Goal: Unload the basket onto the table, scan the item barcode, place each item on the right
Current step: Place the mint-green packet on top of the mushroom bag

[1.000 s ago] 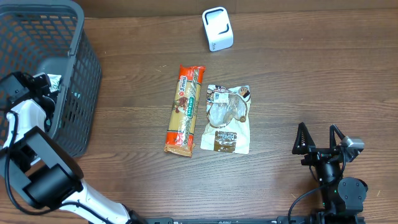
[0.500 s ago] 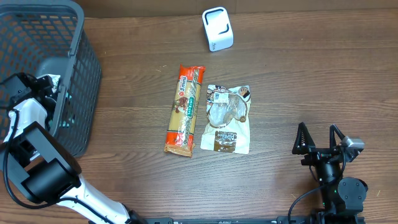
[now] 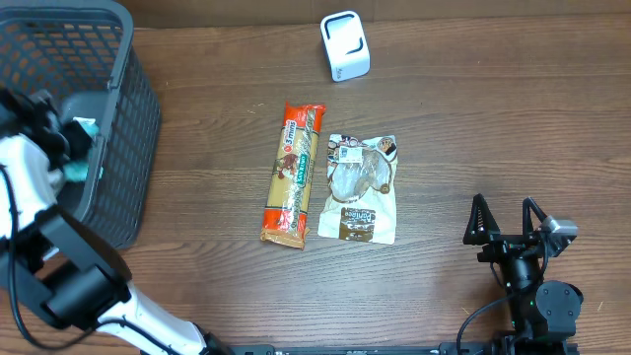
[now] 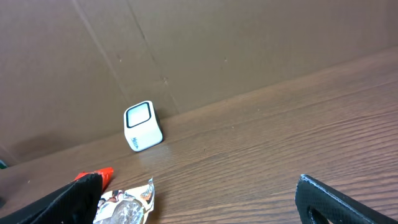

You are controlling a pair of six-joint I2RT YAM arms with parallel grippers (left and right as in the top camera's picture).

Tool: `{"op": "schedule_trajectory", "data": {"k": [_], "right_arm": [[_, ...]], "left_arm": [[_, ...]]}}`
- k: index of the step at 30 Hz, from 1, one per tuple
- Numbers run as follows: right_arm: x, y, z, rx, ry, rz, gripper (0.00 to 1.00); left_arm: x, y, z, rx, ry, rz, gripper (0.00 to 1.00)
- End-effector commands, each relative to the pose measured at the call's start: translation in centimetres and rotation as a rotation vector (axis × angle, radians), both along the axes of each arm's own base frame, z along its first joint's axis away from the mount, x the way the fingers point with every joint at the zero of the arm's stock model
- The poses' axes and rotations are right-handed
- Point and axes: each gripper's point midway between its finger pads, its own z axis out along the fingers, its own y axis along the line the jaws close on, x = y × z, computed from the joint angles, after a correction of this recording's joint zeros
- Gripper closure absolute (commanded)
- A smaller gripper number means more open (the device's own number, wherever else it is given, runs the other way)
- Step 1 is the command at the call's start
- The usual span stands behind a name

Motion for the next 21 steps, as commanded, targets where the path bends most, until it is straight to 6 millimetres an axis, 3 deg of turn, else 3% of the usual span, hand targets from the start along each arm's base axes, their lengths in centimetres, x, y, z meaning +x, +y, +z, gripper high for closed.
{"op": "schedule_trajectory", "data": {"k": [1,4,6,10,15,21], "right_arm": [[0.0,-0.3,-0.2,-0.001,-0.001,-0.014,0.00],[0.0,-0.3,-0.2,-0.001,-0.001,-0.014,0.00],[0.0,-0.3,-0.2,-0.001,-0.001,-0.014,0.00],[0.0,-0.3,-0.2,-0.001,-0.001,-0.014,0.00],[0.0,-0.3,-0.2,-0.001,-0.001,-0.014,0.00],[0.0,-0.3,-0.2,-0.001,-0.001,-0.014,0.00]], "left_arm": [[1.0,-2.4,17.4,0.084,-0.338,-0.059,0.96],[-0.9,-5.1,23.6,0.091,-0.435,-0.092,0.96],[-2.3,-7.5,26.4,0.091,-0.484,-0.132,0.96],[-4.2,-12.9,28.1,0.053,-0.486,-0.215,0.96],[-3.5,-21.4,24.5,-0.083,-0.357,-0.401,0.96],[-1.8,-30.1,16.1,-0.158,-0.157,-0.522,0.96]]}}
